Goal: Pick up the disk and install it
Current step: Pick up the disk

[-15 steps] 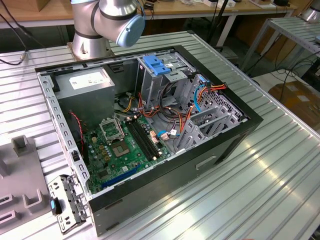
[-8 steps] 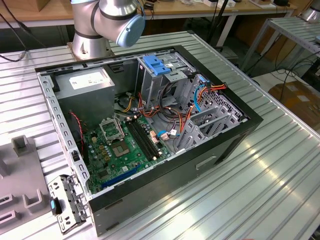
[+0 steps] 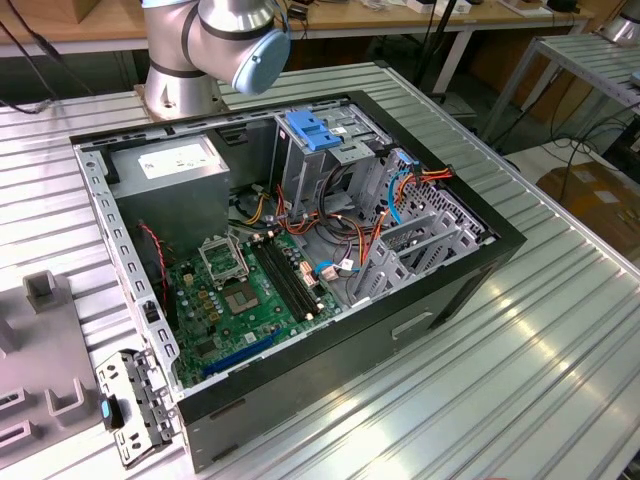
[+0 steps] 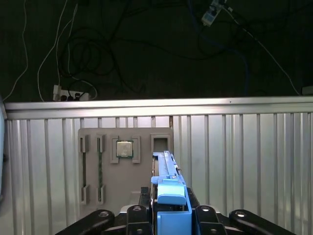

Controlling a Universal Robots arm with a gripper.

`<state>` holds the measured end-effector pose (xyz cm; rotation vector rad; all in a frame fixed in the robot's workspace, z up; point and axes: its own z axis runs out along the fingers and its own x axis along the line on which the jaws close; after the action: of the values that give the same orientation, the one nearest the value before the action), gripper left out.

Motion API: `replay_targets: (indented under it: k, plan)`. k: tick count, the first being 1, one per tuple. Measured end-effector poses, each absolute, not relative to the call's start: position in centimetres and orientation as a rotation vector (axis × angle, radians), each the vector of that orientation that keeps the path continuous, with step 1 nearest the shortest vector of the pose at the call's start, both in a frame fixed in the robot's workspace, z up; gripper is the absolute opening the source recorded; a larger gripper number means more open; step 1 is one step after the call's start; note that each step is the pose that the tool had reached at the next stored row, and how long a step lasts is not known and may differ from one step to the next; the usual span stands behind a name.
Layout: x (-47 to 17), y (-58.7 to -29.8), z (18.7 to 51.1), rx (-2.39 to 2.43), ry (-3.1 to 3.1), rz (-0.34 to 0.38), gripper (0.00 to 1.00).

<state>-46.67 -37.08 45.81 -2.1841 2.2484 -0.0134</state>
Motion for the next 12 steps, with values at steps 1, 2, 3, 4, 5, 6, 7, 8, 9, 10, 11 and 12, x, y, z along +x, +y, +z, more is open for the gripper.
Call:
replay_targets:
  k: [1,2,3,4,5,6,7,8,9,10,11,12]
  plan:
    - [-46.7,-37.1,46.1,-2.184,2.248,-0.013,0.37]
    - [-46.7,-37.1,46.4,-2.184,2.248,-0.013,0.37]
    - [-46.7,-37.1,46.7,-2.184,2.248,-0.013,0.37]
    - [-46.7,-37.1,47.2,-2.184,2.248,-0.013,0.37]
    - [-46.7,-37.1,47.5,-2.184,2.248,-0.013,0.37]
    - [-46.7,-37.1,47.7,-2.184,2.248,-0.013,0.37]
    - [-46.7,-37.1,48.1,-2.184,2.248,-0.013,0.37]
    - [-46.7,-37.1,48.4,-2.184,2.248,-0.013,0.37]
    - [-46.7,-37.1,48.6,-2.184,2.249,-0.013,0.37]
    - [-46.7,-37.1,48.9,-2.184,2.248,-0.013,0.37]
    - [-46.7,-37.1,49.1,-2.184,2.248,-0.013,0.37]
    - [-46.7,-37.1,49.3,-2.184,2.248,-0.013,0.37]
